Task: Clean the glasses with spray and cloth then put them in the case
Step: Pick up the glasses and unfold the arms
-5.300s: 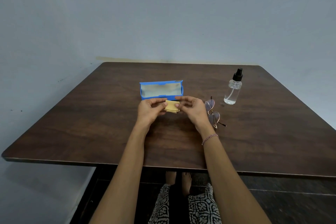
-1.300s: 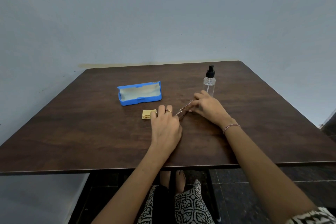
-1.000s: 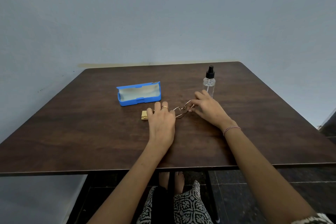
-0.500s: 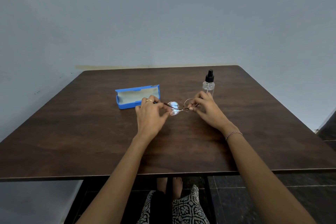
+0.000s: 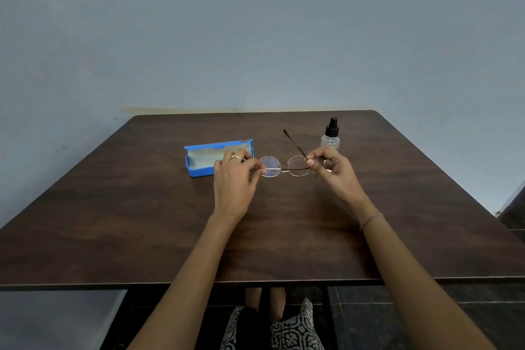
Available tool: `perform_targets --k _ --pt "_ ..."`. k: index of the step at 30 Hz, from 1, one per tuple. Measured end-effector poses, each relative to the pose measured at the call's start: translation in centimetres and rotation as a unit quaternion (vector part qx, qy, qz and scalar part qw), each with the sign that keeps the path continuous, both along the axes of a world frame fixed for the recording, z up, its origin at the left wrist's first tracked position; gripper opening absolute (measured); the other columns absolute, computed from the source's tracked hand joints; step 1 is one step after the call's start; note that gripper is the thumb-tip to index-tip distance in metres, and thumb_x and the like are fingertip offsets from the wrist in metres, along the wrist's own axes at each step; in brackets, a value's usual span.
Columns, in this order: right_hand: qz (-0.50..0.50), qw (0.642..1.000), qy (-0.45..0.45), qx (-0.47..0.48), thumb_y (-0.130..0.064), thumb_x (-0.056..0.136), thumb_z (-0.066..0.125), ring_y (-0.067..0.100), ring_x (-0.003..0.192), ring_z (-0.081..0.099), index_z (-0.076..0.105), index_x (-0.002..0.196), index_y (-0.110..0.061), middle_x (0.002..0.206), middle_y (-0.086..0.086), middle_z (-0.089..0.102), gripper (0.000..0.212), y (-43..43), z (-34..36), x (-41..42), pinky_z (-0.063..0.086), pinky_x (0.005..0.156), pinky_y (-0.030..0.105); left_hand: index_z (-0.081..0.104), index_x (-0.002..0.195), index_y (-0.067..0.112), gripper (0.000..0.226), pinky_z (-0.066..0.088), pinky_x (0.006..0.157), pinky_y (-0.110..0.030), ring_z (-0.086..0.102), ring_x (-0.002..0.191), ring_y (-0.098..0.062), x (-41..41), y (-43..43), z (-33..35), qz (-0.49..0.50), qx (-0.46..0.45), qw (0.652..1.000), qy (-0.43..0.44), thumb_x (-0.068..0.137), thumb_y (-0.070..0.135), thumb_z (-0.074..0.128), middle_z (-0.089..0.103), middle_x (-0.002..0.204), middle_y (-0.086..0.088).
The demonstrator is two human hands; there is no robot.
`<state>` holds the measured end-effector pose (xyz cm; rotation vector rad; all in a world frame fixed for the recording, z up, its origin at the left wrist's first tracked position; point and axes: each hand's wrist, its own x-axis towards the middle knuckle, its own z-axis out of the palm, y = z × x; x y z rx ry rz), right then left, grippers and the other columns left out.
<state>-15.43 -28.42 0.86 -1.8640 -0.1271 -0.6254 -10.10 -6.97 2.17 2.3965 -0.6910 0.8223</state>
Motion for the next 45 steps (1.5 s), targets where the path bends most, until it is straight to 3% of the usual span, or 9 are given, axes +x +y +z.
perform_targets --k 5,14,21,26,29,31,33,39,45 --pt "0.001 0.991 -0.023 0.130 -0.003 0.090 0.058 -0.001 0.074 0.057 0.059 0.084 -0.014 0.086 -0.002 0.059 0.012 0.7 1.2 -0.6 0.048 0.063 0.014 0.069 0.082 0.011 0.003 0.048 0.059 -0.037 0.057 0.081 -0.024 0.7 -0.2 -0.7 -0.002 0.016 0.999 -0.042 0.080 0.013 0.070 0.062 0.085 -0.003" --pt "0.030 0.976 -0.036 0.215 -0.012 0.087 0.057 0.002 0.069 0.051 0.057 0.081 -0.015 0.075 -0.017 0.057 0.007 0.5 1.3 -0.5 0.047 0.069 0.018 0.063 0.081 0.008 0.009 0.046 0.049 -0.032 0.059 0.079 -0.023 1.6 -1.7 -0.2 -0.029 0.020 0.997 -0.067 0.081 0.015 0.070 0.062 0.085 -0.006" --pt "0.039 0.961 -0.040 0.272 -0.010 0.088 0.061 0.007 0.063 0.043 0.060 0.074 -0.016 0.069 -0.004 0.047 0.015 0.1 1.3 -0.3 0.040 0.070 0.020 0.067 0.077 0.006 0.006 0.051 0.049 -0.032 0.060 0.070 -0.020 2.0 -2.0 -0.8 -0.052 -0.032 0.994 -0.093 0.078 0.008 0.073 0.063 0.078 -0.007" --pt "0.052 0.946 -0.010 0.319 -0.001 0.092 0.049 0.002 0.062 0.050 0.058 0.078 -0.013 0.067 -0.009 0.054 0.021 0.1 1.2 -0.1 0.044 0.066 0.024 0.070 0.080 0.007 0.003 0.052 0.051 -0.032 0.062 0.071 -0.021 2.2 -1.9 -1.3 -0.045 -0.043 0.992 -0.113 0.079 0.008 0.072 0.065 0.078 -0.005" --pt "0.091 0.932 0.001 0.350 -0.018 0.082 0.068 0.005 0.062 0.049 0.060 0.082 -0.012 0.068 -0.008 0.053 0.010 0.0 1.1 0.0 0.043 0.061 0.023 0.071 0.082 0.007 0.004 0.053 0.053 -0.032 0.063 0.071 -0.020 2.2 -1.8 -1.3 -0.045 -0.046 0.991 -0.113 0.079 0.008 0.072 0.066 0.078 -0.006" --pt "0.111 0.929 0.016 0.353 -0.034 0.062 0.083 0.007 0.064 0.049 0.060 0.089 -0.011 0.072 -0.008 0.056 0.042 -0.2 1.1 0.1 0.044 0.060 0.021 0.070 0.081 0.007 0.004 0.053 0.053 -0.032 0.062 0.070 -0.019 2.1 -1.8 -1.3 -0.043 -0.051 0.993 -0.102 0.080 0.011 0.071 0.066 0.077 -0.006" --pt "0.118 0.927 0.019 0.354 -0.039 0.054 0.086 0.007 0.063 0.049 0.061 0.093 -0.010 0.074 -0.008 0.057 0.055 -0.2 1.1 0.0 0.046 0.060 0.021 0.068 0.079 0.008 0.006 0.052 0.052 -0.032 0.061 0.067 -0.018 2.1 -1.9 -1.2 -0.038 -0.059 0.994 -0.089 0.081 0.013 0.070 0.064 0.075 -0.005" --pt "0.132 0.911 0.028 0.390 -0.024 0.073 0.077 0.006 0.069 0.056 0.065 0.082 -0.017 0.076 -0.005 0.063 0.016 0.1 1.2 -0.1 0.047 0.059 0.019 0.068 0.081 0.008 0.006 0.053 0.057 -0.032 0.059 0.068 -0.017 2.0 -2.0 -1.2 -0.053 -0.070 0.994 -0.060 0.083 0.014 0.069 0.064 0.075 -0.005" --pt "0.167 0.905 0.028 0.390 -0.038 0.061 0.085 0.008 0.065 0.055 0.071 0.094 -0.015 0.077 0.002 0.065 0.043 0.5 1.2 -0.1 0.047 0.058 0.017 0.067 0.078 0.009 0.008 0.051 0.059 -0.029 0.057 0.067 -0.015 2.0 -1.8 -1.1 -0.041 -0.089 0.994 -0.044 0.082 0.015 0.070 0.062 0.073 -0.003"
